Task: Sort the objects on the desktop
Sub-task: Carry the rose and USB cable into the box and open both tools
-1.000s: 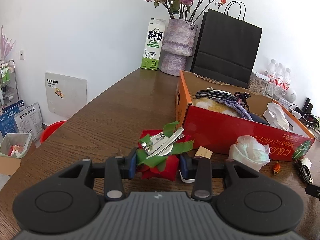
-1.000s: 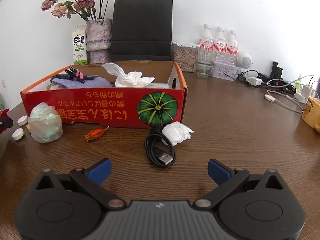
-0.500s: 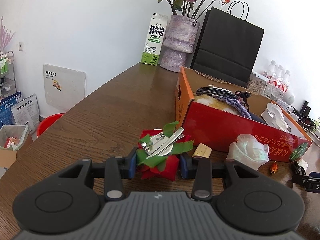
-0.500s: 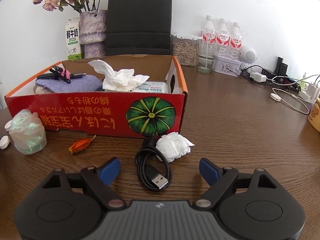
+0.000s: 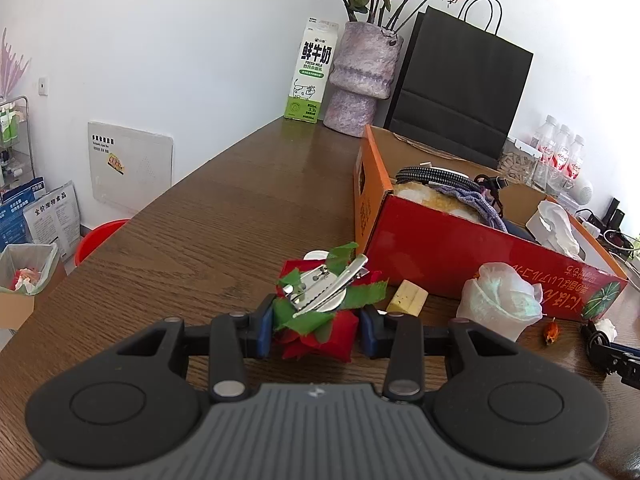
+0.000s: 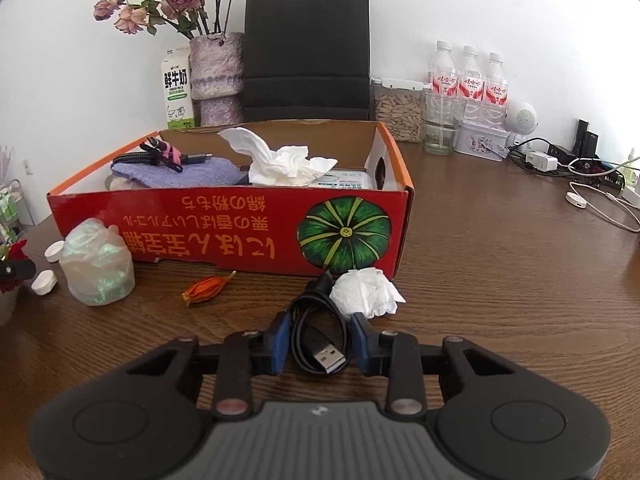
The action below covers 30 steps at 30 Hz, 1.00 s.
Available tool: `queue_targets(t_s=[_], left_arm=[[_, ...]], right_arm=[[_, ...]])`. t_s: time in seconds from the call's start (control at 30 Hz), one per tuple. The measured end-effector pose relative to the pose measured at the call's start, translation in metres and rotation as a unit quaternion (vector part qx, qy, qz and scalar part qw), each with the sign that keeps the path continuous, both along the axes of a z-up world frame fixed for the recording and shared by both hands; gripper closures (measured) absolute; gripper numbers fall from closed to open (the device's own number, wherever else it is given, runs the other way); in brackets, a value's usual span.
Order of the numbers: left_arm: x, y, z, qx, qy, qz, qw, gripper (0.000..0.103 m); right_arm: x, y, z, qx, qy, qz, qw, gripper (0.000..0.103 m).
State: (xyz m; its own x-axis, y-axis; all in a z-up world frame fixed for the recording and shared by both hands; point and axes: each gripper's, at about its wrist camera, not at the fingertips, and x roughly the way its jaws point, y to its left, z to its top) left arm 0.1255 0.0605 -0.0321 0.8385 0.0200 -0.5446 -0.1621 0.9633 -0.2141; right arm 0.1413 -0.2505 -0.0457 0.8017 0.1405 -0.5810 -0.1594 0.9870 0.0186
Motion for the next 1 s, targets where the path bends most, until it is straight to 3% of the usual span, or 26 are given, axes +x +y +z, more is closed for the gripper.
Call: queue_targets(t_s=[0.63,0.83,1.0], left_arm=[[-0.005,-0.002,0.003,0.01,-0.016,0.011,0.9998,0.062],[-0.013,-0.015,0.012,0.046,-0.052,0.022,0.9973,0.062],[-0.01,-0.024,0.031,0.04,-0.077,0.007,0.9962,0.062]], right_arm=[[-0.027,0.002,0.014,-0.008,-0.089,-0.005,0.996,0.073],[-0.033,0.008,0.019,-0.002,-0.115,-0.001,0.993,0.073],[-0.034,0.014,0.036,0.007,-0.148,0.003,0.989,0.073]])
